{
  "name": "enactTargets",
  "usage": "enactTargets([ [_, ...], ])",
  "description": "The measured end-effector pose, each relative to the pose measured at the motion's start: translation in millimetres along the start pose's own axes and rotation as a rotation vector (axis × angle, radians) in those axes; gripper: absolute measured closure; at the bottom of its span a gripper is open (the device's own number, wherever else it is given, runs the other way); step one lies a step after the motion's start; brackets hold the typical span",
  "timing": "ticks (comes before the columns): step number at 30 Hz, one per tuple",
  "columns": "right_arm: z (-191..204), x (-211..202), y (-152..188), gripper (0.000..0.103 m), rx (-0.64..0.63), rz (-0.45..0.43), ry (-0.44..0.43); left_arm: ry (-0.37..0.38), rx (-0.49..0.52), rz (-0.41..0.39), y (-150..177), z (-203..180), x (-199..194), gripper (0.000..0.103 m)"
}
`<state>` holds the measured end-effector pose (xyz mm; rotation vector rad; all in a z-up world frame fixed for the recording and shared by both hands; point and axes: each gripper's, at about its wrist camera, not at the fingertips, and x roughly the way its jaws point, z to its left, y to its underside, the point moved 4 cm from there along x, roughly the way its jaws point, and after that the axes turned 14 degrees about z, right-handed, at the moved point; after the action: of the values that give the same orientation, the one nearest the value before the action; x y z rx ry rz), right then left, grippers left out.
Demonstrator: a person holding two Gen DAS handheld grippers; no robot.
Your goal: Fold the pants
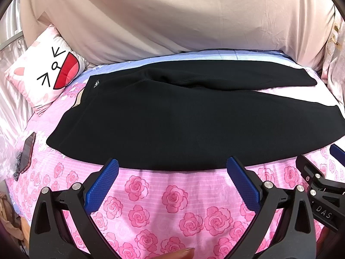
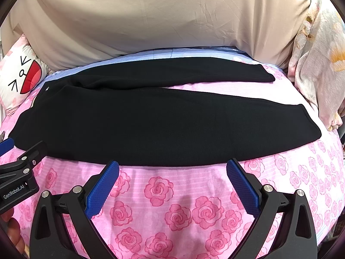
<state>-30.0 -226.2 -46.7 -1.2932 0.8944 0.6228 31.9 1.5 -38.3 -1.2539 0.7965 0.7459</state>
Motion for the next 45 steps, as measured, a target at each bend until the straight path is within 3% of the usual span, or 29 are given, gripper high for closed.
enactTargets([
  [45,5,19,-7,0.005,-0.015,0.036,0.004,-0.030,0.009,0.048,-11,-9,18,0.005],
])
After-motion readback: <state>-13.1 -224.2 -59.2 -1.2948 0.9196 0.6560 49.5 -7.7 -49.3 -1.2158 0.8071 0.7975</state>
